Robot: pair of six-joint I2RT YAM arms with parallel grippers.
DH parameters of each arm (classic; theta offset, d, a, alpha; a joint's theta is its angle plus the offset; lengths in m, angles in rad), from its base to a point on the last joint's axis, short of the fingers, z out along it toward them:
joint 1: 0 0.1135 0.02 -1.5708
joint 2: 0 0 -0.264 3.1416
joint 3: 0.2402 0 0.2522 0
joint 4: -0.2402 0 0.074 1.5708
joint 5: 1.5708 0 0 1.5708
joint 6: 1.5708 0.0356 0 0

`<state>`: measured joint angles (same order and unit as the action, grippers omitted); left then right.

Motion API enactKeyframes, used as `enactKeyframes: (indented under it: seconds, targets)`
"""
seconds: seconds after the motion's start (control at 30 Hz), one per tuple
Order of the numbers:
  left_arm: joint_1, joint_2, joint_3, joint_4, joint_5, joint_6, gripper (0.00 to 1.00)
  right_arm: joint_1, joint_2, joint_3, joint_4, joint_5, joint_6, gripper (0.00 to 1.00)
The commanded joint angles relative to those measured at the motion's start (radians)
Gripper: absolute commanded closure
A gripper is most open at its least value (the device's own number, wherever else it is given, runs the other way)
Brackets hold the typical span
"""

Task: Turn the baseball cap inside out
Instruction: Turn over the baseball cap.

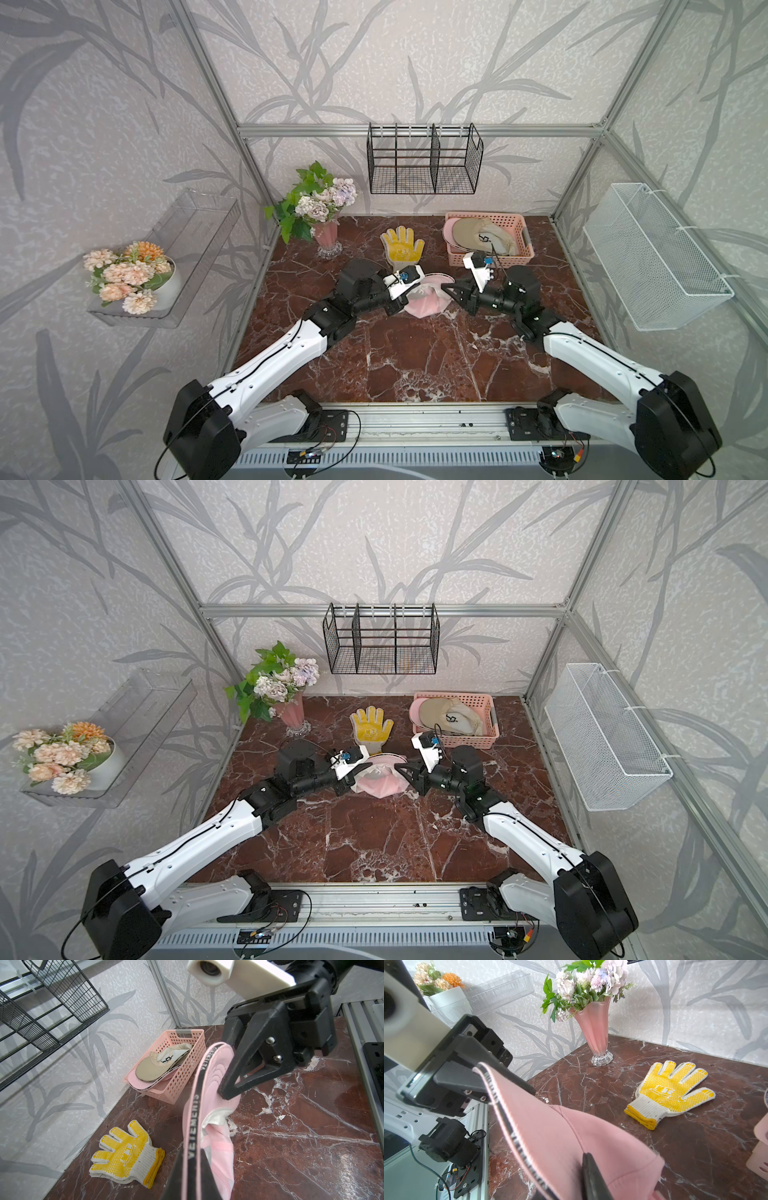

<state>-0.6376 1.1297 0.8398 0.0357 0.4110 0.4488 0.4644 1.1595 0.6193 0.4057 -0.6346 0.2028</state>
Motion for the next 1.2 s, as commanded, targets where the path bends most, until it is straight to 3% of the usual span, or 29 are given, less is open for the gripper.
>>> enactKeyframes:
  seconds: [0.0,0.17,0.4,0.63,0.8,1.03,1.17]
  targets:
    - [-0.015,-0.024,0.016,0.121,0.134,-0.027,0.62,-0.016,-0.007,-0.017,0.022,0.025,0.027,1.00]
    - [-0.016,0.020,0.103,-0.010,0.065,0.020,0.51,0.002,-0.039,0.014,-0.120,0.126,-0.057,1.00]
    - [-0.031,0.080,0.247,-0.216,-0.067,0.116,0.25,0.090,-0.065,0.124,-0.361,0.328,-0.214,1.00]
    - [-0.063,0.161,0.362,-0.375,-0.174,0.202,0.17,0.136,-0.052,0.183,-0.426,0.383,-0.262,1.00]
    - [-0.084,0.251,0.437,-0.451,-0.168,0.233,0.19,0.165,-0.056,0.203,-0.434,0.387,-0.274,1.00]
    - [-0.089,0.305,0.449,-0.466,-0.134,0.237,0.34,0.169,-0.075,0.200,-0.408,0.365,-0.254,1.00]
    - [-0.088,0.301,0.428,-0.455,-0.086,0.242,0.60,0.168,-0.092,0.174,-0.364,0.351,-0.229,1.00]
